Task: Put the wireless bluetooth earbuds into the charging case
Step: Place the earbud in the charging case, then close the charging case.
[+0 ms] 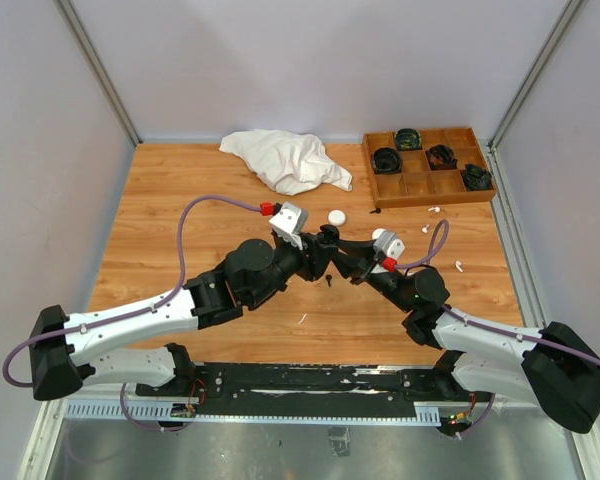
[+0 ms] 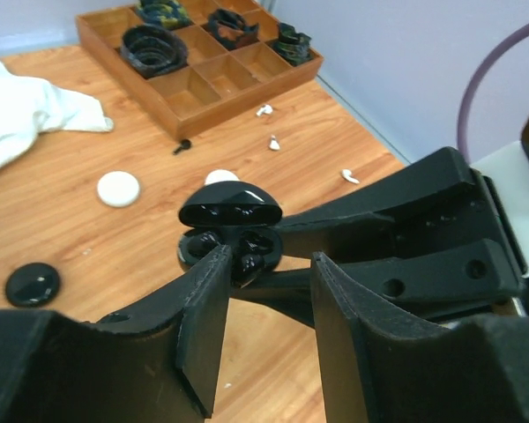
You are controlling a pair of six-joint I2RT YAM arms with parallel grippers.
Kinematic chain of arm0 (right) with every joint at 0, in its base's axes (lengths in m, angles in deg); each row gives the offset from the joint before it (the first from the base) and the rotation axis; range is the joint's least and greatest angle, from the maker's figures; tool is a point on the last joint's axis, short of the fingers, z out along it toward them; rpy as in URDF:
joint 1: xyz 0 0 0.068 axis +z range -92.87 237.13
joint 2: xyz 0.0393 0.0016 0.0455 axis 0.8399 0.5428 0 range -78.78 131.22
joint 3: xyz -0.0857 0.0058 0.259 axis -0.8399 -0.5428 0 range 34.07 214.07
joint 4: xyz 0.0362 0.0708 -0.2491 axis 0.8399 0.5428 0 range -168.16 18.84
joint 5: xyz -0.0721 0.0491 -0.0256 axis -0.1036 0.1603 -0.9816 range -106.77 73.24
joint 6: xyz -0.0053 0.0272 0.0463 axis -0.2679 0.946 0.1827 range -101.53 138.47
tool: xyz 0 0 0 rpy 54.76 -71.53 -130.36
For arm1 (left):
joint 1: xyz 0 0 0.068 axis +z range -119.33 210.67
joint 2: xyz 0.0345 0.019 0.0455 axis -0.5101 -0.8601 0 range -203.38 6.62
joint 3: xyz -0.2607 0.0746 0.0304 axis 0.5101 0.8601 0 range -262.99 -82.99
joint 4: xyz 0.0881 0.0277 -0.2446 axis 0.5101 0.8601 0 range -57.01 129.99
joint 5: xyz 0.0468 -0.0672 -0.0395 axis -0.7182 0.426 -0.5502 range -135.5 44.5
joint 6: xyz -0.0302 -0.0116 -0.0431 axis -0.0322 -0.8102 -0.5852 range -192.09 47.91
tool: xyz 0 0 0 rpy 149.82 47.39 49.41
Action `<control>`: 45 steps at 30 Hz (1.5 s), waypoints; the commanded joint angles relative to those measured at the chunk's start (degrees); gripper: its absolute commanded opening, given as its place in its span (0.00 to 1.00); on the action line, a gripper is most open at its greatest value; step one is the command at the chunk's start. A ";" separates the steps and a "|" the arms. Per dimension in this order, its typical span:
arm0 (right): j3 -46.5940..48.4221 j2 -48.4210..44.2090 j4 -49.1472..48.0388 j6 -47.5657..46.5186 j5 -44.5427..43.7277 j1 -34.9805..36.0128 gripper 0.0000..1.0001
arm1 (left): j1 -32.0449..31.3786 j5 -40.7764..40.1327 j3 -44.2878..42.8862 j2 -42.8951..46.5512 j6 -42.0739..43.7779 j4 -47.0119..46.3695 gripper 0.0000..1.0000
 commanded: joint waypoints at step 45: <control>5.05 -1.63 6.78 0.92 12.09 1.07 0.01 | 26.57 50.44 -7.23 -0.05 -12.90 11.55 0.70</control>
